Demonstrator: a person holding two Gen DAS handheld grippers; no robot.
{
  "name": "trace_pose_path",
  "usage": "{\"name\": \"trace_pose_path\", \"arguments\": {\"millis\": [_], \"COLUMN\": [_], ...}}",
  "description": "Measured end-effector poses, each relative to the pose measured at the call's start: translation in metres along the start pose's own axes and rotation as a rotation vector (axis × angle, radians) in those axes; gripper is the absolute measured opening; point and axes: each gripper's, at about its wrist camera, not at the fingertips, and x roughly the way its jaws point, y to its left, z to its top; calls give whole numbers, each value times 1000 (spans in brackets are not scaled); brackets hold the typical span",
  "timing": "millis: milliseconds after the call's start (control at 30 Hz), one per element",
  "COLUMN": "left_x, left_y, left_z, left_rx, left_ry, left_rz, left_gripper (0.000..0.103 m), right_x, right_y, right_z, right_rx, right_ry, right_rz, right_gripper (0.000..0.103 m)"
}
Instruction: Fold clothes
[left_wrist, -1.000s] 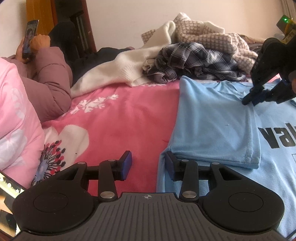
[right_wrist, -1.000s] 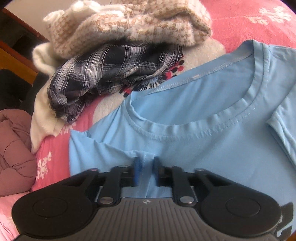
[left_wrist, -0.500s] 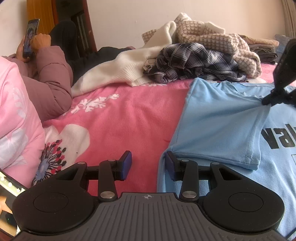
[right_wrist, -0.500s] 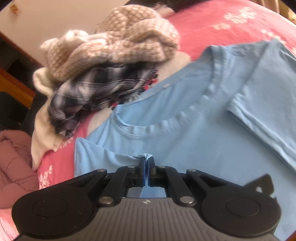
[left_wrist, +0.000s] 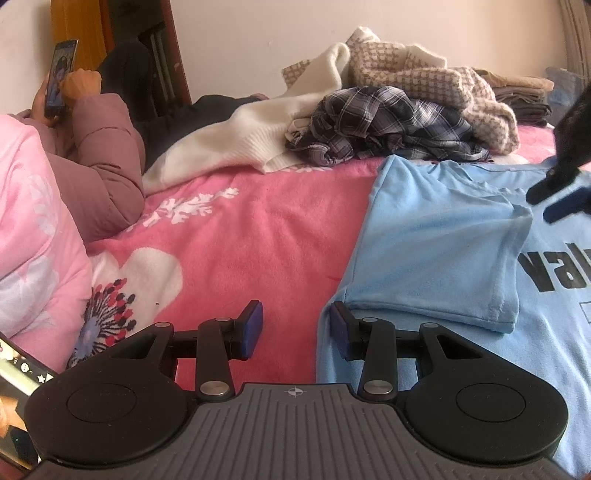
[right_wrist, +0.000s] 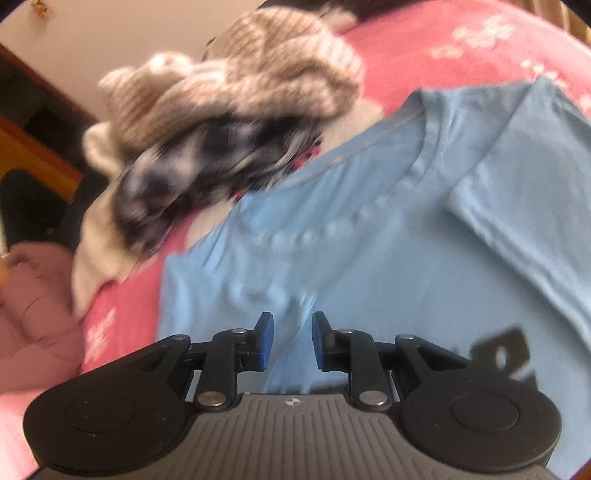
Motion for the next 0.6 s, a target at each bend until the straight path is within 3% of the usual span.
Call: {"name": "trace_pose_path", "arguments": {"millis": [167,300,367,467,533,600], "left_x": [-2,-4,-4,-4,-4,-4], "left_y": [0,0,0,1,2,4], "left_z": [-1,-2,-3,-3,-3,-2], "left_rx": [10,13,14,17,13,-3], "left_ry": [1,1,2,1,3,10], "left_rz": [7,13,12,11,11,7], "left_gripper": [40,40,40,40,40,40], "right_x": [4,10,7,-5,-11,-4], "right_y": [19,34,50,92,113,119], "right_z": [-31,-53,-61,-88,-112,-127], "right_rx": [-62,-118,-246,-660,-920,-1068], "right_ry": [232,272,215,85,36,26], "right_rz": [88,69,17,-78,-92,-110], "right_gripper": [26,28,29,29,29,29]}}
